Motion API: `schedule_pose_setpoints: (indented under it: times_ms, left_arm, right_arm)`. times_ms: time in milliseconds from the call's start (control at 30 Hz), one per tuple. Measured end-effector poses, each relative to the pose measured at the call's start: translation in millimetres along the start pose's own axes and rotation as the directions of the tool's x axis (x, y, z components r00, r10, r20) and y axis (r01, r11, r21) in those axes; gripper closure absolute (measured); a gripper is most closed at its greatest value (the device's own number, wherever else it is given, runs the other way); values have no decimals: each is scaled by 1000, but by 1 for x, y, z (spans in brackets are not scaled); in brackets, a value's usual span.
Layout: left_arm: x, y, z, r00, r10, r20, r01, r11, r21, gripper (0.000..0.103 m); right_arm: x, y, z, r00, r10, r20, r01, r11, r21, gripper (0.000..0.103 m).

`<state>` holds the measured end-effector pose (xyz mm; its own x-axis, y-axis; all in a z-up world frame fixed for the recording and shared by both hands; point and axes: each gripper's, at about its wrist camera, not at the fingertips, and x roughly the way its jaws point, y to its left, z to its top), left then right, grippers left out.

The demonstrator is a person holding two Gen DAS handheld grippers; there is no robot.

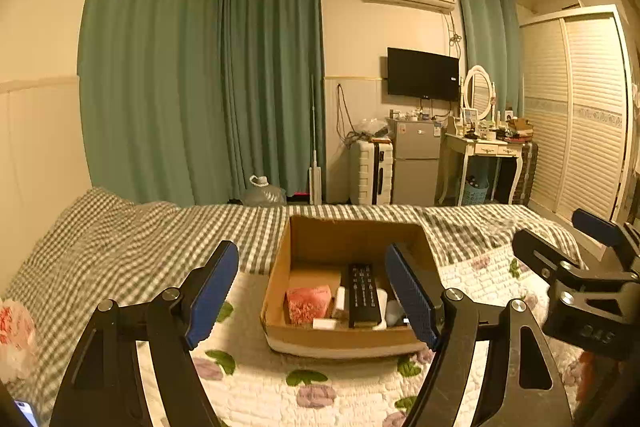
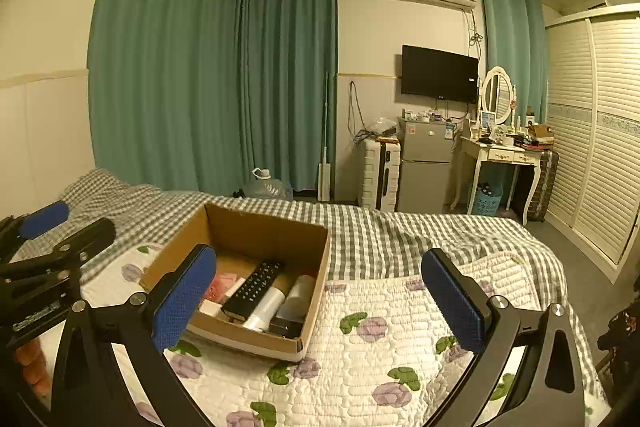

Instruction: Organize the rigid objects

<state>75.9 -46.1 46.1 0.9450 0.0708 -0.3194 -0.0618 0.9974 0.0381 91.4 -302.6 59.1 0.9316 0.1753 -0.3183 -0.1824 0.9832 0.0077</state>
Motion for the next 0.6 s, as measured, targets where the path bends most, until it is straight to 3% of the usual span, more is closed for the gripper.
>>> schedule_pose_setpoints:
  times_ms: [300, 600]
  left_arm:
    - [9, 4, -18, 999, 11, -42, -11, 1000, 7, 24]
    - [7, 2, -21, 999, 3, -49, -3, 1000, 5, 24]
  right_arm:
    - [23, -2, -24, 998, -10, -63, 10, 1000, 3, 0]
    - [17, -3, -23, 999, -17, -50, 18, 1000, 17, 0]
